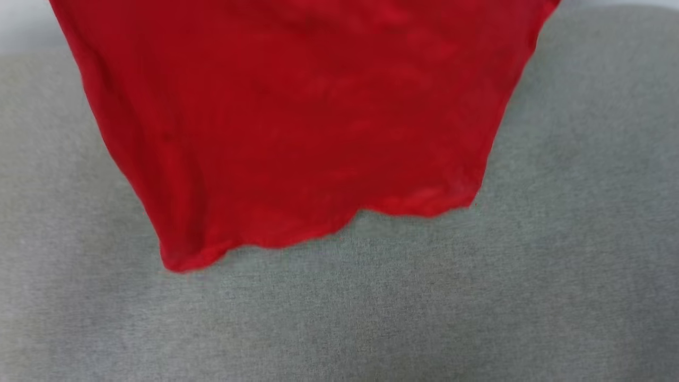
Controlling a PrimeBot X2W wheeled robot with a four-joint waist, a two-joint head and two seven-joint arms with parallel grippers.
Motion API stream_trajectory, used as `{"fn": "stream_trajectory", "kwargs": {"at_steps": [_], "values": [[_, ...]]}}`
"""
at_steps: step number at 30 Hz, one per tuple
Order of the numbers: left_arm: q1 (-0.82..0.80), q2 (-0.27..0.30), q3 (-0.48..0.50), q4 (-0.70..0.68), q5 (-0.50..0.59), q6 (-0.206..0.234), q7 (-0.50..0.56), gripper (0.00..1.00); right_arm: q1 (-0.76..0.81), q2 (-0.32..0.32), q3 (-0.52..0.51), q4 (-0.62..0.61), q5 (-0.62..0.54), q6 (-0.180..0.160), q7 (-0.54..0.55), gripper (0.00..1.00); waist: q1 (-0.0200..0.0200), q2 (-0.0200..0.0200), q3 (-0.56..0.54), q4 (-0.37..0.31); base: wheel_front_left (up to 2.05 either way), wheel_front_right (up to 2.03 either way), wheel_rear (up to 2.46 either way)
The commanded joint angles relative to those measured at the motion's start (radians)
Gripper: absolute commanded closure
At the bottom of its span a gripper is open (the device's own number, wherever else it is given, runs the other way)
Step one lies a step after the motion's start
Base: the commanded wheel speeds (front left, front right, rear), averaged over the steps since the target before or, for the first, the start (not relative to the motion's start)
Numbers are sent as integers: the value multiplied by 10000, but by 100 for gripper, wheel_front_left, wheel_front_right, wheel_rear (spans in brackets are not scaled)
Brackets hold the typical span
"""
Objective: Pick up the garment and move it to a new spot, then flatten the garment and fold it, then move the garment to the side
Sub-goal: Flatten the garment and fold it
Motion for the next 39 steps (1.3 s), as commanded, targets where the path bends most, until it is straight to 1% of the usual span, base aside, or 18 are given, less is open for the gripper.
{"fn": "stream_trajectory", "kwargs": {"at_steps": [1, 2, 6, 10, 14, 18, 21, 24, 27, 30, 33, 36, 39], "values": [[-618, -99, -197, 323, 133, -84, -90, 100, -518, 25, 71, 280, -78, -7, -148, 100, -1, 0, 980, 5, 0, 0, 0], [-618, -99, -197, 323, 133, -84, -90, 100, -518, 25, 71, 280, -78, -7, -148, 100, -1, 0, 980, 5, 0, 0, 0], [-2662, -364, -789, 1714, 422, -427, -404, 100, -1975, 196, 264, 1206, -396, -7, -577, 100, -1, 0, 1842, 12, 0, 0, 0], [-4622, -773, -1234, 3136, 776, -672, -836, 100, -3449, 554, 138, 2320, -845, -8, -1186, 100, -1, 0, 2557, 38, 0, 0, 0], [-6215, -1233, -1550, 4442, 1014, -898, -1434, 100, -4672, 925, -67, 3426, -1487, -8, -2000, 100, -1, 0, 3045, 75, 0, 0, 0], [-7123, -1579, -1785, 5498, 1175, -1089, -1952, 100, -5465, 1365, -388, 4493, -2075, -8, -2823, 100, -1, 0, 3384, 138, 0, 0, 0], [-7346, -1852, -2056, 6124, 1295, -1239, -2279, 100, -5725, 1653, -575, 5219, -2393, -8, -3331, 100, -1, 0, 3555, 200, 0, 0, 0], [-7041, -2219, -2311, 6651, 1288, -1370, -2631, 100, -5554, 1912, -696, 5853, -2553, -7, -3734, 100, -1, 0, 3634, 276, 0, 0, 0], [-6430, -2595, -2559, 7057, 1228, -1453, -2993, 100, -5034, 2054, -535, 6433, -2644, -7, -4066, 100, -1, 0, 3598, 333, 0, 0, 0], [-5624, -2911, -2799, 7392, 1146, -1540, -3392, 100, -4425, 2137, -312, 6872, -2469, -7, -4375, 100, -1, 0, 3403, 382, 0, 0, 0], [-4564, -3182, -3061, 7637, 1082, -1613, -3754, 100, -3514, 2091, -9, 7209, -2232, -7, -4553, 100, -1, 0, 3074, 407, 0, 0, 0], [-3244, -3401, -3247, 7520, 997, -1455, -4044, 100, -2463, 1938, 348, 7322, -1888, -7, -4702, 100, -1, 0, 2568, 455, 0, 0, 0], [-1854, -3400, -3249, 7250, 809, -1320, -4179, 100, -1270, 1815, 669, 7182, -1341, -7, -4712, 100, -1, 0, 2018, 469, 0, 0, 0]]}}
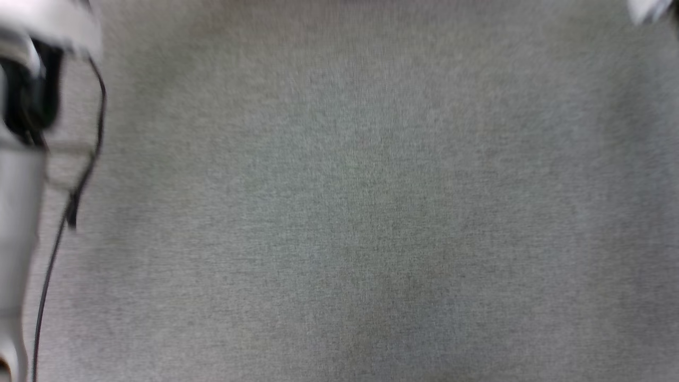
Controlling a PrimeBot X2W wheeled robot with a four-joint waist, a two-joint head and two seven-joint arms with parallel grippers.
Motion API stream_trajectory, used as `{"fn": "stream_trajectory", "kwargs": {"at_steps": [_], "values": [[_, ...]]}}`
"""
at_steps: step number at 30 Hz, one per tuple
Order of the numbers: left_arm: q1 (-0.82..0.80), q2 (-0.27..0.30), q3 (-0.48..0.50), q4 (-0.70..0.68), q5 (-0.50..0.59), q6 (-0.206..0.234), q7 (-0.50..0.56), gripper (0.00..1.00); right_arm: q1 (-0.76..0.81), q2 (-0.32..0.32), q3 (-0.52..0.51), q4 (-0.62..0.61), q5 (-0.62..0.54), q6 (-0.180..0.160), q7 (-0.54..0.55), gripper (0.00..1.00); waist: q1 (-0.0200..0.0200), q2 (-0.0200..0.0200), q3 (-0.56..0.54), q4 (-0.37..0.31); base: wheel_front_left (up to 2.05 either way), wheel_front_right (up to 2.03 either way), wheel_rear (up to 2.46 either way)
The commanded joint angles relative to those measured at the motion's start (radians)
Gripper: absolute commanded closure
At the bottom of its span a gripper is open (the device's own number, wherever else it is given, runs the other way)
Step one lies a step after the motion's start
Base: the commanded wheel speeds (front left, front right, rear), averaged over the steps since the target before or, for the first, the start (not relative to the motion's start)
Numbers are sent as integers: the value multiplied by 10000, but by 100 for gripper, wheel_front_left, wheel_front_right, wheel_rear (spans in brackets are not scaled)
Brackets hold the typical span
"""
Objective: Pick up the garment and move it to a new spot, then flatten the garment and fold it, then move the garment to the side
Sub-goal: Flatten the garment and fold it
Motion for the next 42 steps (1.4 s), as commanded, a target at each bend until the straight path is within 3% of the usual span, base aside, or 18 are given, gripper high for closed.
{"fn": "stream_trajectory", "kwargs": {"at_steps": [1, 11, 17, 31, 42], "values": [[819, 114, 29, -193, -148, 83, -69, 100, 745, -160, 153, -193, 363, -7, 4, 100, -1, 0, -663, 33, 0, 0, 0], [5553, 363, -266, -1423, -785, 493, 110, 100, 4931, -1230, 667, -1569, 2289, -8, 711, 100, -1, 0, -2284, 62, 0, 0, 0], [7667, 610, -415, -2099, -994, 843, 285, 100, 7121, -1814, 825, -2651, 2782, -11, 1236, 100, -1, 0, -3006, 97, 0, 0, 0], [11130, 1376, -206, -2931, -1840, 1338, 652, 100, 10798, -2220, 9, -4390, 3275, -13, 2440, 100, -1, 0, -4400, 34, 0, 0, 0], [12900, 1591, -418, -3403, -2248, 1352, 894, 100, 12920, -2514, -513, -5452, 3938, -13, 3955, 100, -1, 0, -4912, 24, 0, 0, 0]]}}
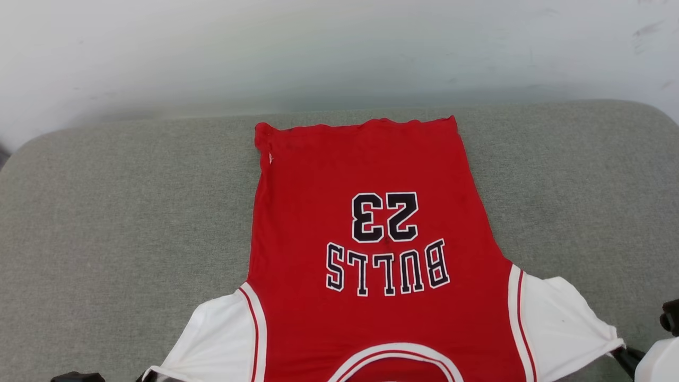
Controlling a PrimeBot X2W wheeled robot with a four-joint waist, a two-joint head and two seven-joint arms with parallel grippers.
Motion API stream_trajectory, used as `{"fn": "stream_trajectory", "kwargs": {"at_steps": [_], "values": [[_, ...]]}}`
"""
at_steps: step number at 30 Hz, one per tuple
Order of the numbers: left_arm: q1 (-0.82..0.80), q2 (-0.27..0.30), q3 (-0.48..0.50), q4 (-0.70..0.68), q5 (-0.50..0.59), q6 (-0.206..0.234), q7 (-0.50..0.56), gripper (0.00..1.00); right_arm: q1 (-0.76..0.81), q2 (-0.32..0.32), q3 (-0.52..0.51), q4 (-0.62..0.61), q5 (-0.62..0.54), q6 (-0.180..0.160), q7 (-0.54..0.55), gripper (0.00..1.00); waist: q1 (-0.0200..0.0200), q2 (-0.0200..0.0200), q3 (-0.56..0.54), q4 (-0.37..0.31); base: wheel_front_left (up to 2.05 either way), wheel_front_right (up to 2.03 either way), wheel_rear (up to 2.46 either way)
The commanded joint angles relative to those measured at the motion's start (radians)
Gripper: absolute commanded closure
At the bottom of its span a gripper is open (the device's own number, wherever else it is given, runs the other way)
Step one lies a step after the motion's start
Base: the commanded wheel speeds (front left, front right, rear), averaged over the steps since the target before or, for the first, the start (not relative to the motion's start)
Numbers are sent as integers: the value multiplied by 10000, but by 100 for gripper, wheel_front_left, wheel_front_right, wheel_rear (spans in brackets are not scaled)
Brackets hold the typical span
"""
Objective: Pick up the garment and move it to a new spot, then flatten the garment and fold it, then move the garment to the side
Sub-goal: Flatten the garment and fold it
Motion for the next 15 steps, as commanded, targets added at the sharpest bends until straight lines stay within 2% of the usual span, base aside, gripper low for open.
{"fn": "stream_trajectory", "kwargs": {"at_steps": [1, 10, 11, 12, 15], "values": [[107, 8, -5, -20, 2, 27, 21, 100, 248, -100, -44, -83, 65, -21, 142, 100, 2, 0, -31, 7, 0, 0, 0], [-93, -151, -390, -600, 1, -214, 232, 100, 317, -339, 96, -689, 391, -19, 667, 100, 2, 0, 36, 73, 0, 0, 0], [-145, -154, -399, -734, -40, -257, 268, 100, 248, -389, 115, -797, 498, -17, 747, 61, 2, 0, 91, 107, 0, 0, 0], [-174, -140, -415, -895, -74, -297, 298, 100, 290, -352, 155, -765, 818, -17, 1176, 0, 2, 0, 158, 142, 0, 0, 0], [-336, -57, -479, -1714, -124, -411, 524, 100, -241, -468, -170, -1729, 1622, -13, 1783, 0, 2, 0, 525, 402, 0, 0, 0]]}}
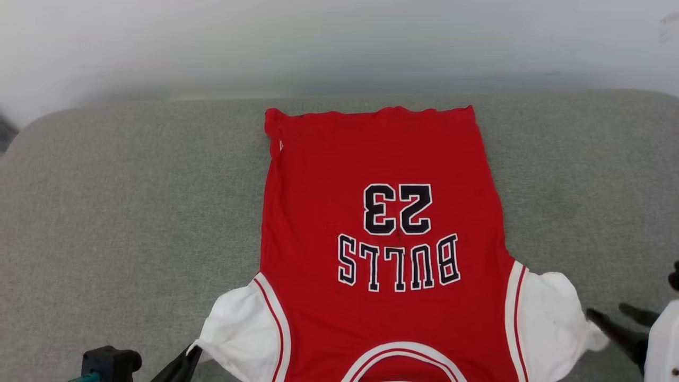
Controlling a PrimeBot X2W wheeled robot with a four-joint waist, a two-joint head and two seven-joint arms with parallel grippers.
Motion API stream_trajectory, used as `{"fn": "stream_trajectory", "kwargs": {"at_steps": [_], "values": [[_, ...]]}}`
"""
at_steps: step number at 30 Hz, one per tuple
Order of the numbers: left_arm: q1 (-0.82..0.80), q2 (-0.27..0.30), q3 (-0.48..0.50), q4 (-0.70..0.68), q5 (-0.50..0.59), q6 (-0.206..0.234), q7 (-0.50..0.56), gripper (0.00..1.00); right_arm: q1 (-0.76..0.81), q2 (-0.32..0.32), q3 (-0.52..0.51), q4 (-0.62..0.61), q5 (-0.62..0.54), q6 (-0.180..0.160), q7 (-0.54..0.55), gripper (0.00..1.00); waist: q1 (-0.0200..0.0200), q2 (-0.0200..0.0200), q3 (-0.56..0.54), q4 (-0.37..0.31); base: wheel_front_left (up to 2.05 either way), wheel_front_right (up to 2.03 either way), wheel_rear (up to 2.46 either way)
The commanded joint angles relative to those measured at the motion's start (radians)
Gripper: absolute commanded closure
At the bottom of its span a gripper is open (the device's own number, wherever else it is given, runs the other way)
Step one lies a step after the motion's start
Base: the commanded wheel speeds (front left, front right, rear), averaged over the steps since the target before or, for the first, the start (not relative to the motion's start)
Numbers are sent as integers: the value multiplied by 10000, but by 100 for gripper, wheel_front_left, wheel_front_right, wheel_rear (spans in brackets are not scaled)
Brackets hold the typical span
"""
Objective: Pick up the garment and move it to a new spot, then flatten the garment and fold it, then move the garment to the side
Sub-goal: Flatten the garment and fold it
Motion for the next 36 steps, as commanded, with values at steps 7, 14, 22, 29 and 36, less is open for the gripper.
{"fn": "stream_trajectory", "kwargs": {"at_steps": [7, 14, 22, 29, 36], "values": [[-91, 349, -175, -1634, -1, 68, 701, 100, -1957, 5, -918, -1087, 147, -3, 1748, 0, 0, -1, 1206, 746, 0, 0, 0], [-459, 445, -448, -3242, 251, 110, 1184, 100, -5298, 707, -1454, -547, -770, -3, 4371, 0, 0, -1, 2709, 1728, 0, 0, 0], [-1194, 319, -913, -4312, 810, -6, 1632, 100, -8855, 1286, -2038, 1268, -3172, -3, 6392, 0, 0, -1, 4115, 2932, 0, 0, 0], [-1632, 99, -1166, -4804, 1091, -75, 1729, 100, -10661, 1393, -2535, 2380, -4809, -3, 6983, 0, 0, -1, 4897, 3688, 0, 0, 0], [-1809, -155, -1279, -4825, 1075, -109, 1569, 100, -11178, 1323, -2874, 3041, -5734, -3, 7059, 0, 0, -1, 5385, 4161, 0, 0, 0]]}}
